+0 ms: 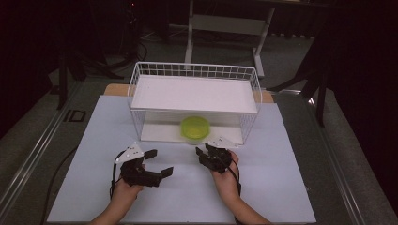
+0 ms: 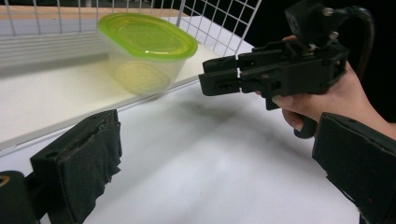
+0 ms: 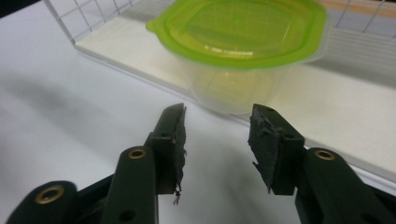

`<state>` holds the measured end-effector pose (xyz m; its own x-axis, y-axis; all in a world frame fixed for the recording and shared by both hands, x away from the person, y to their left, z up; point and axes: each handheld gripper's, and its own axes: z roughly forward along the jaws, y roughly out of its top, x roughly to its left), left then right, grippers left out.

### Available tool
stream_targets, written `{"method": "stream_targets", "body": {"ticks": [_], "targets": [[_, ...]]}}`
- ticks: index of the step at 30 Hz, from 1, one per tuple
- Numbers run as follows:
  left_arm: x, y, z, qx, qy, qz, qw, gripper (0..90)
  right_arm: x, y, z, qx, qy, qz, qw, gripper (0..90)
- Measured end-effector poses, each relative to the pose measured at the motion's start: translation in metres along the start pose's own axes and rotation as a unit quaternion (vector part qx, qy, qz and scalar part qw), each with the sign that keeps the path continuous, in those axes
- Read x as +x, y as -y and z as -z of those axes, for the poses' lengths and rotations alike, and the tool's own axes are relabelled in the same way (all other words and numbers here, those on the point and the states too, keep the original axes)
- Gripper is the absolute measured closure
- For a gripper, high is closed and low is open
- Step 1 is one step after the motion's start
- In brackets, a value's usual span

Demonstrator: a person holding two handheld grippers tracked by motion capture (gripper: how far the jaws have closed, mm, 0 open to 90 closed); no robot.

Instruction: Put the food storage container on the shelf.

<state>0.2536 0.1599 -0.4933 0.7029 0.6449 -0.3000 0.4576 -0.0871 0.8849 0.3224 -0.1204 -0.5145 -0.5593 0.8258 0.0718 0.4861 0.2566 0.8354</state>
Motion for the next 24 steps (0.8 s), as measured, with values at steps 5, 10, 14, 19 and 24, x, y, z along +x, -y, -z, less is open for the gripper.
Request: {"method": "stream_targets", "body": {"ticks": [5, 10, 14, 19, 24], "targets": [[-0.001, 0.008, 0.009, 0.006, -0.01, 0.0, 0.9999, 2.4, -0.002, 0.001, -0.004, 0.009, 0.001, -0.007, 0.9999, 61.3], [0.001, 0.019, 0.016, 0.005, -0.035, -0.022, 0.9991, 2.4, -0.002, -0.002, -0.007, 0.022, 0.004, -0.011, 0.9997, 87.5], [0.001, 0.018, 0.018, -0.005, -0.05, -0.032, 0.9982, 2.4, -0.001, -0.004, -0.014, 0.027, 0.007, -0.007, 0.9996, 89.8], [0.003, 0.019, 0.017, -0.005, -0.045, -0.037, 0.9983, 2.4, -0.003, -0.009, -0.023, 0.027, 0.013, -0.016, 0.9994, 89.9], [0.006, 0.022, 0.014, 0.004, -0.035, -0.02, 0.9992, 2.4, -0.005, -0.012, -0.031, 0.024, 0.018, -0.023, 0.9993, 89.9]]}}
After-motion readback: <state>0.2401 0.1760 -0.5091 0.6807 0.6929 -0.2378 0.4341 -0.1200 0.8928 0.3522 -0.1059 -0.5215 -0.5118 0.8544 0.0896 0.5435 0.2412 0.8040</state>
